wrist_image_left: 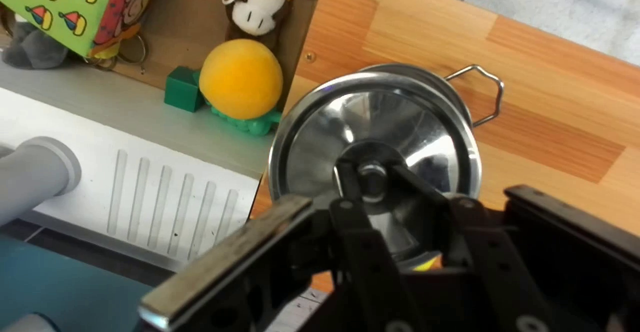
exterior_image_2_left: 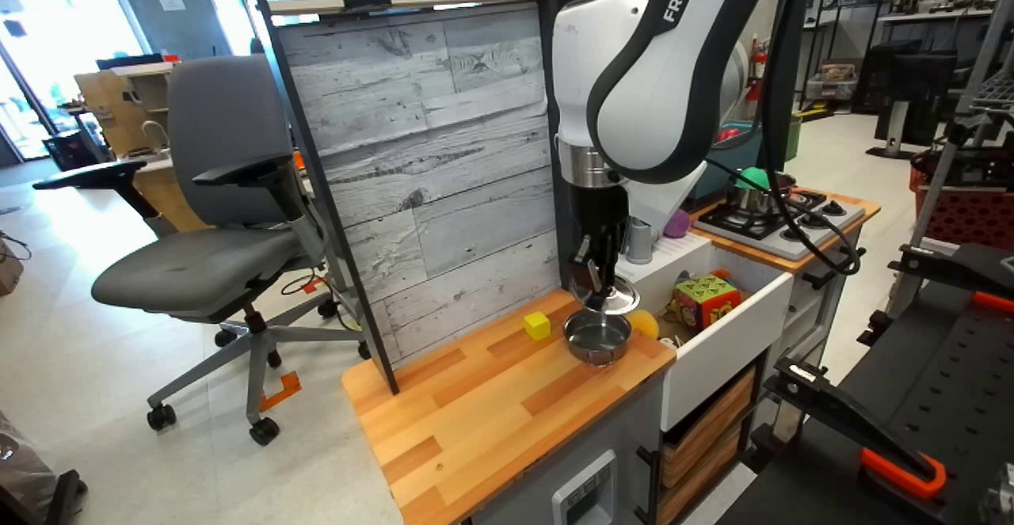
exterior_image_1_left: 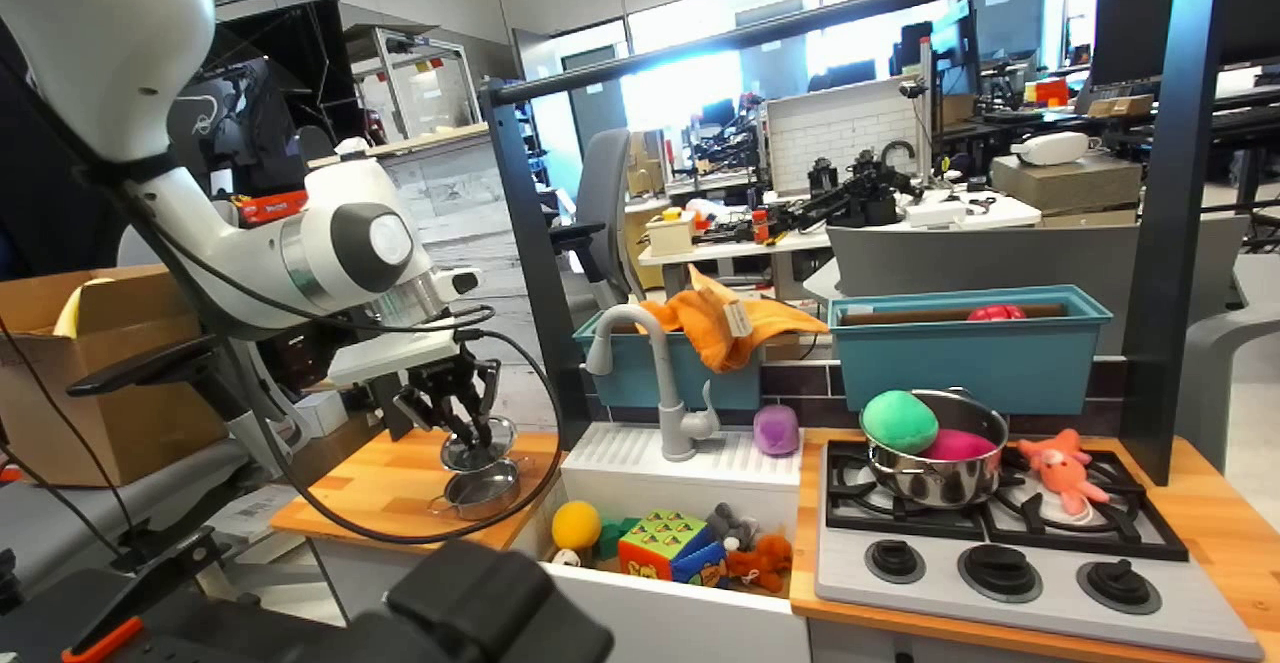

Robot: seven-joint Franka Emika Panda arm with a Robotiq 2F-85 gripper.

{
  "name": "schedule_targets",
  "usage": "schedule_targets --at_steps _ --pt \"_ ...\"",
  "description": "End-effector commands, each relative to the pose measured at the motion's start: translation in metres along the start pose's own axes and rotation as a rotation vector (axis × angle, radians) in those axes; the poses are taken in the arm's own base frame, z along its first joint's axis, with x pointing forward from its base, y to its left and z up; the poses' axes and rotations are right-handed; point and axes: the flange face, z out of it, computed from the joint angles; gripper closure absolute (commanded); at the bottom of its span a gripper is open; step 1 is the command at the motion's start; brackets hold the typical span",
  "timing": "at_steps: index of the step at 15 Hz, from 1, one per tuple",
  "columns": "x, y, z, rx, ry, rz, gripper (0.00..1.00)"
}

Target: Pick up the lid from the countertop and put it on the silver pot.

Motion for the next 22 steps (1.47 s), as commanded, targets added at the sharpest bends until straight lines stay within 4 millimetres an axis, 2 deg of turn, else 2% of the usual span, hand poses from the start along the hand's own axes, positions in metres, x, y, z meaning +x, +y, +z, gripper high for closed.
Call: schedule_targets --at_steps 1,16,22 --pt "0.007 -0.002 0.000 0.002 -0.059 0.002 0.94" --pt "0.044 -0.027 0.039 -0.038 -0.214 -0.009 0.94" --pt "0.054 -0.026 0.048 -0.041 -0.241 -0.012 0.94"
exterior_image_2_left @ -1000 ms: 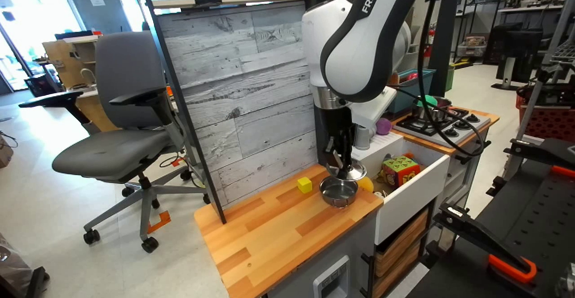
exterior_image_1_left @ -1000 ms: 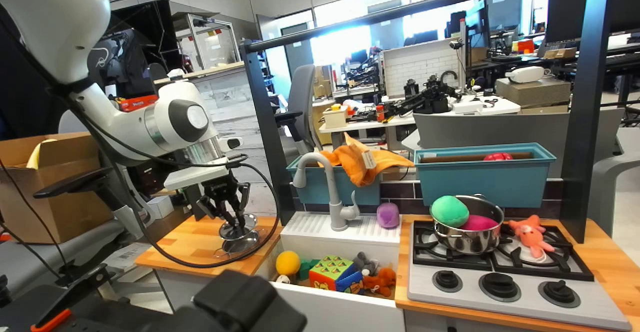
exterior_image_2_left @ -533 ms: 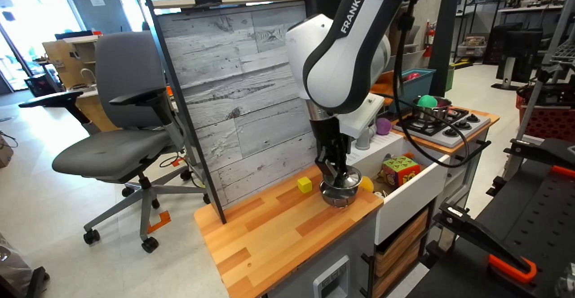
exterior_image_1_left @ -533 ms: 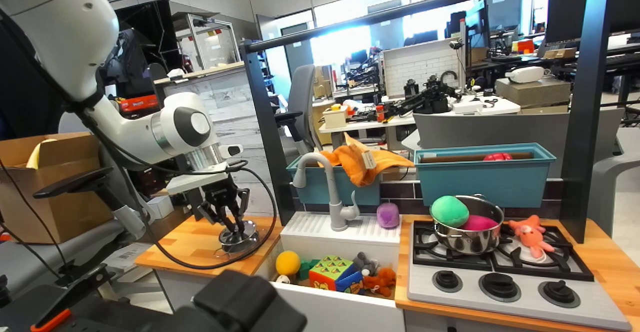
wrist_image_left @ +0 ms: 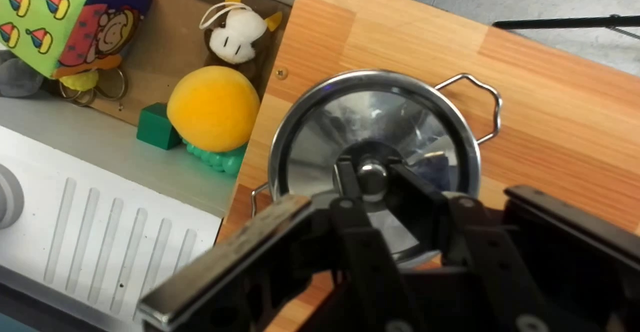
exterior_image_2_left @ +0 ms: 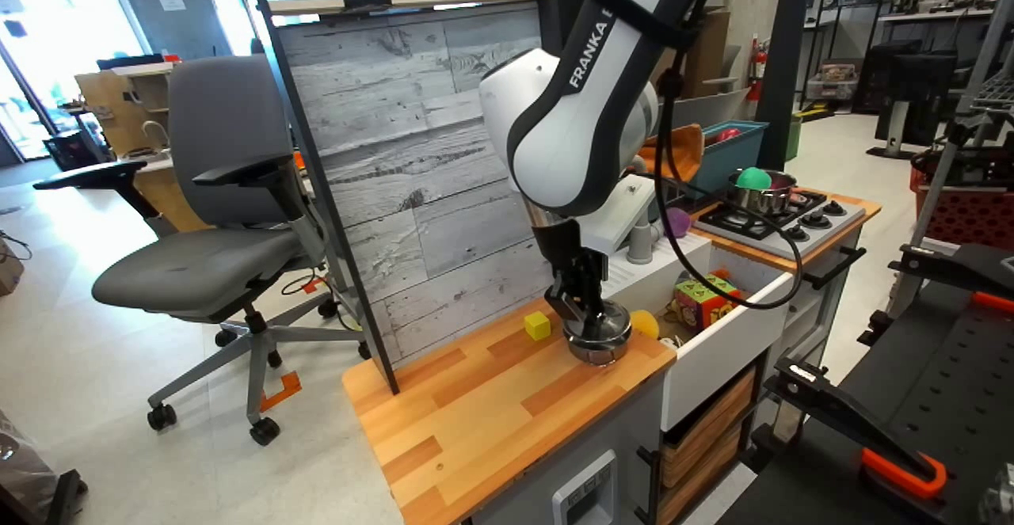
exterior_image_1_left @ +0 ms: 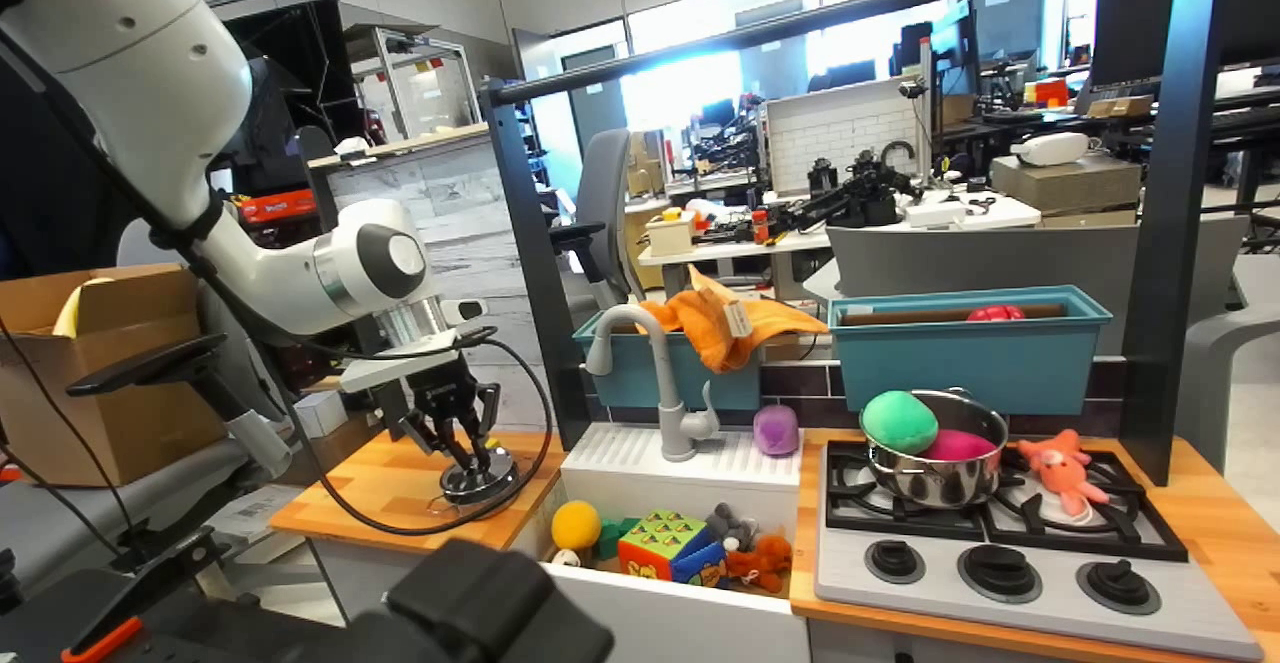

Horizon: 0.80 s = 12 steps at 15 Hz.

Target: Pick up the lid from the countertop and put it on the silver pot.

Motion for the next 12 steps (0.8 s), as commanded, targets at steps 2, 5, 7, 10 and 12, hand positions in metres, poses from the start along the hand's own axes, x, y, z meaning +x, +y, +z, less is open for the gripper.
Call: schedule_targets --at_steps 2,5,7,10,12 --pt "0.013 0.004 0.005 0.000 -0.029 0.009 0.94" --pt "0.015 0.006 0.009 -0.004 -0.045 0.013 0.94" --pt "0.017 0.006 0.012 -0.005 -0.055 0.014 0.94" --pt "0.018 0.004 0.017 -0.013 -0.066 0.014 0.94" --pt "0.019 0.003 0.019 -0.015 -0.066 0.013 0.94"
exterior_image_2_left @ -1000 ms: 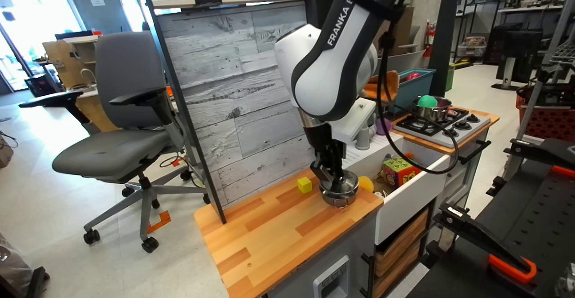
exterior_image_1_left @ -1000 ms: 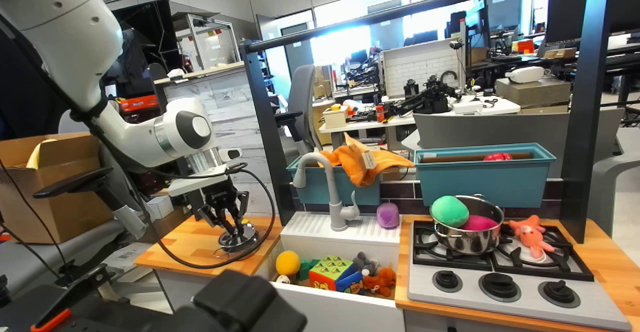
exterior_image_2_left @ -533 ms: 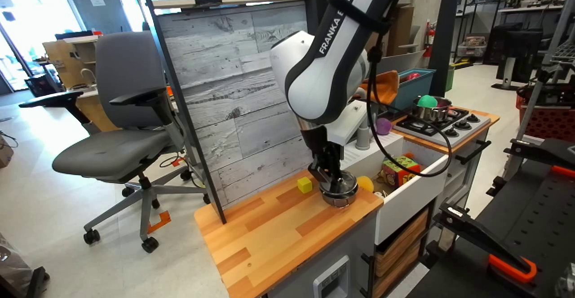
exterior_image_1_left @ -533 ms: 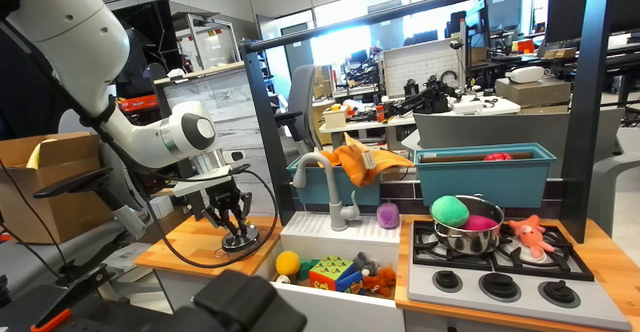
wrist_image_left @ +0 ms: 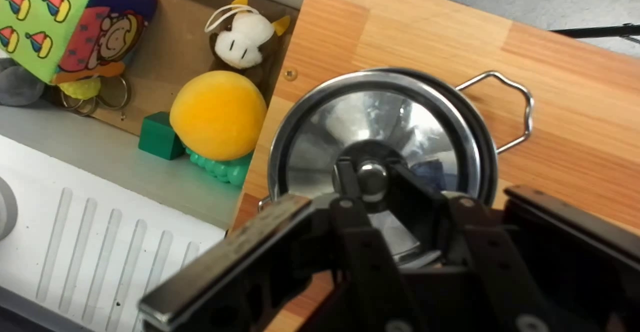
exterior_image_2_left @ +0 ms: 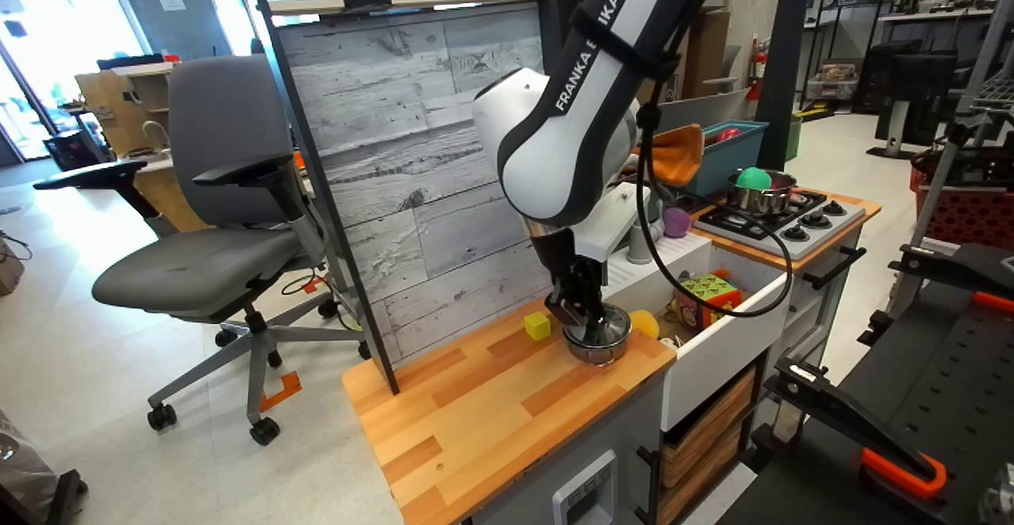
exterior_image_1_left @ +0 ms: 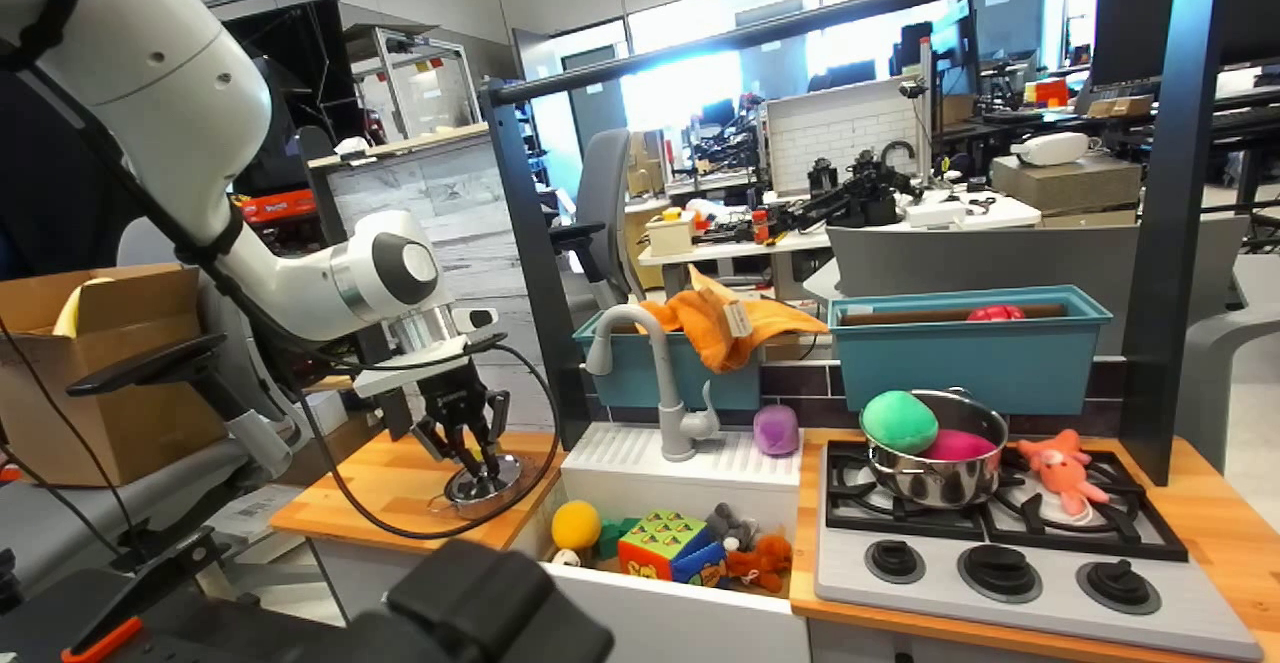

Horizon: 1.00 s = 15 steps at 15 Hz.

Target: Pick up the lid from the countertop and put it on the silver pot.

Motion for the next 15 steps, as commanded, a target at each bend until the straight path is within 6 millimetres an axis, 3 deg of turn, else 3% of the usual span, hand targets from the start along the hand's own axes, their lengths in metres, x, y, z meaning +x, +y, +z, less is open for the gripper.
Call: schedule_targets --at_steps 1,8,9,10,11,12,13,15 --pt "0.0071 -0.0023 0.0026 -0.008 -0.017 0.005 0.94" --pt "0.0066 -0.0091 0.0012 -0.014 -0.009 -0.008 0.94" --pt "0.0057 -0.0104 0.0022 -0.016 -0.018 -0.011 0.52" --pt "0.0057 -0.0108 0.0027 -0.025 -0.019 -0.006 0.49" --pt "0.0043 -0.0068 -0.0014 -0.007 0.003 -0.011 0.69" --pt "0.0044 -0.0071 -0.0015 -0.009 0.003 -0.011 0.61" --pt "0.0044 -0.0075 -0.0017 -0.009 0.003 -0.012 0.29" --pt "0.0044 -0.0070 -0.0018 -0.005 0.006 -0.010 0.14"
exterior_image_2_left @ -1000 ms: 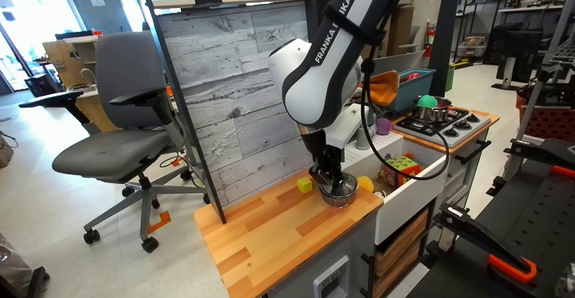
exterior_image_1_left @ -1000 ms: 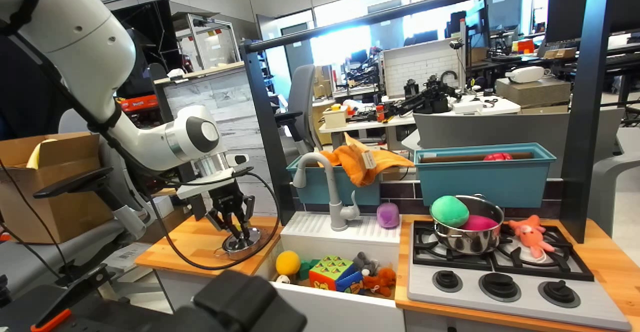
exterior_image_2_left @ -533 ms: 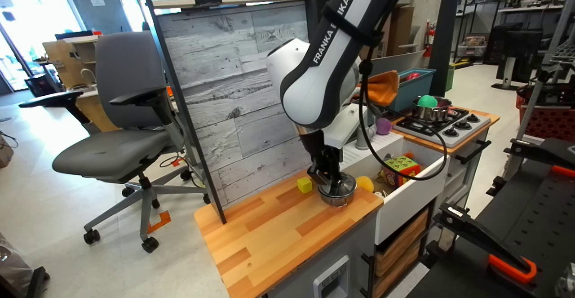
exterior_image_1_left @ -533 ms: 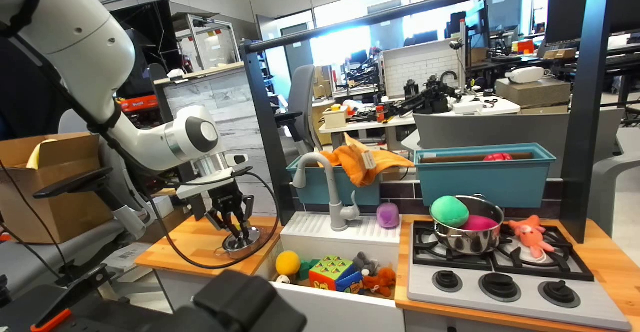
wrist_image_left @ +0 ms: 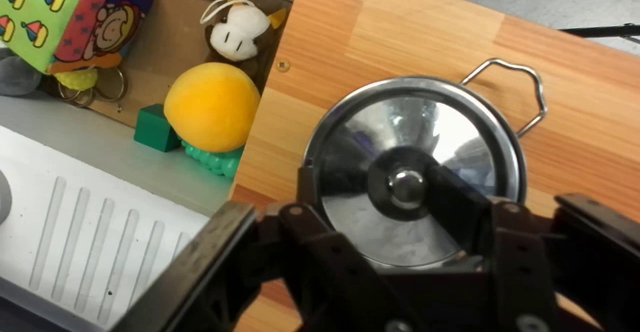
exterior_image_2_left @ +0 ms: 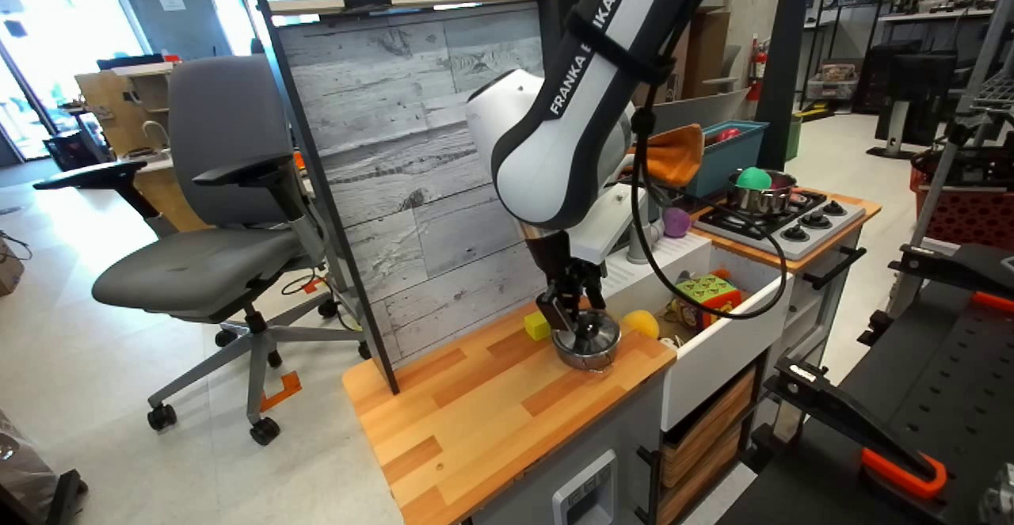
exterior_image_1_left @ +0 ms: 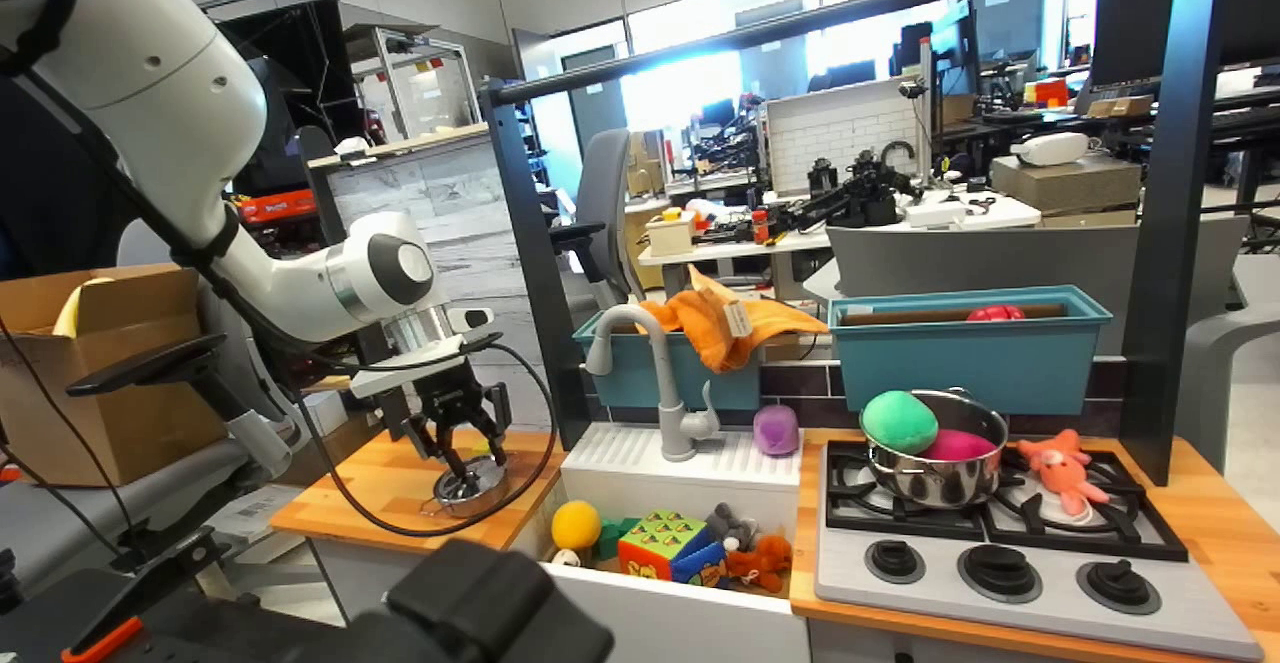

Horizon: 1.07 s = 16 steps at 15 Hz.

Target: Pick up the lid from the countertop and put it on the silver pot.

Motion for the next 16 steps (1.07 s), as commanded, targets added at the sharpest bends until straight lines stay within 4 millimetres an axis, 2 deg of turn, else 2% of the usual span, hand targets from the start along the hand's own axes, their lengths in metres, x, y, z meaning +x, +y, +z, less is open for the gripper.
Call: schedule_targets --at_steps 1,2,3,16 --pt "0.0011 0.0001 0.0004 0.004 0.003 0.002 0.08" --pt "0.0011 0.0004 0.0003 0.005 0.004 0.002 0.01" --pt "0.0011 0.0006 0.0003 0.005 0.006 0.003 0.00" --pt "0.0008 0.0027 0.0015 0.004 0.001 0.007 0.00"
